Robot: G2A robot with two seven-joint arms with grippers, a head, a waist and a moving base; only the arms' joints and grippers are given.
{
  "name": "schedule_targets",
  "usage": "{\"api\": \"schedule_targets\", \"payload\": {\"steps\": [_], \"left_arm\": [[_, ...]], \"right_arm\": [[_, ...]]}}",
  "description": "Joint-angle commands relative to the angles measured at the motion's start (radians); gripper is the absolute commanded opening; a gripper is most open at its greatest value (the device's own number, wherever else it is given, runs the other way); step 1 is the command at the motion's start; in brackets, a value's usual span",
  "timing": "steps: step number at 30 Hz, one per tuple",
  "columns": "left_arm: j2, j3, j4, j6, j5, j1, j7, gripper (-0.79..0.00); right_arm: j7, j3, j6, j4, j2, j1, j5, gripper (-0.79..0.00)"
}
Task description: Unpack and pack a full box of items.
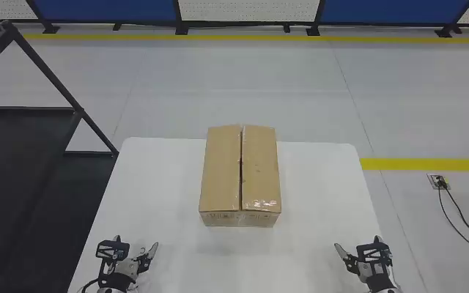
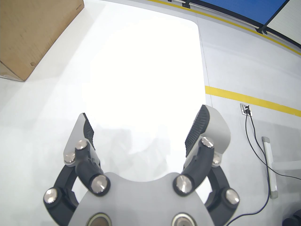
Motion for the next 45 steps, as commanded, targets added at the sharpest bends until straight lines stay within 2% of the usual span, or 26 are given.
{"api": "schedule_targets", "payload": {"steps": [1, 12, 16, 19, 26, 36, 37, 38, 39, 40, 41, 45], "left_arm": [[0.0, 0.0, 0.0, 0.0, 0.0, 0.0, 0.0, 0.0], [-0.002, -0.013, 0.002, -0.01, -0.029, -0.013, -0.008, 0.0], [-0.004, -0.027, -0.004, -0.058, -0.103, -0.048, 0.02, 0.0], [-0.004, -0.047, -0.015, -0.11, -0.171, -0.082, 0.028, 0.0], [-0.004, -0.065, -0.052, -0.114, -0.177, -0.133, 0.032, 0.0], [-0.005, -0.068, -0.047, -0.108, -0.189, -0.135, 0.035, 0.0], [-0.006, -0.069, -0.034, -0.099, -0.207, -0.143, 0.032, -0.037], [-0.008, -0.069, -0.019, -0.069, -0.216, -0.166, 0.021, -0.44], [-0.011, -0.056, -0.009, -0.028, -0.214, -0.195, 0.015, -0.754], [-0.014, -0.033, 0.001, -0.006, -0.206, -0.222, 0.001, -0.785], [-0.017, -0.013, 0.01, 0.017, -0.2, -0.249, -0.013, -0.785], [-0.024, 0.079, 0.063, 0.051, -0.085, -0.341, -0.028, -0.785]], "right_arm": [[0.0, 0.0, 0.0, 0.0, 0.0, 0.0, 0.0, -0.001], [0.007, -0.011, -0.014, -0.043, -0.005, 0.017, 0.045, 0.0], [0.019, -0.026, -0.004, -0.091, -0.011, 0.037, 0.092, 0.0], [0.043, -0.042, 0.019, -0.136, -0.017, 0.064, 0.139, 0.0], [0.062, -0.11, 0.149, -0.209, -0.037, 0.138, 0.202, 0.0], [0.067, -0.113, 0.148, -0.212, -0.037, 0.139, 0.193, 0.0], [0.058, -0.115, 0.138, -0.213, -0.037, 0.141, 0.193, 0.0], [0.05, -0.118, 0.137, -0.206, -0.04, 0.143, 0.218, 0.0], [0.058, -0.125, 0.144, -0.196, -0.042, 0.156, 0.243, -0.4], [0.065, -0.135, 0.158, -0.185, -0.045, 0.175, 0.247, -0.56], [0.072, -0.151, 0.173, -0.174, -0.048, 0.195, 0.247, -0.785], [0.087, -0.208, 0.229, -0.135, -0.06, 0.257, 0.248, -0.785]]}}
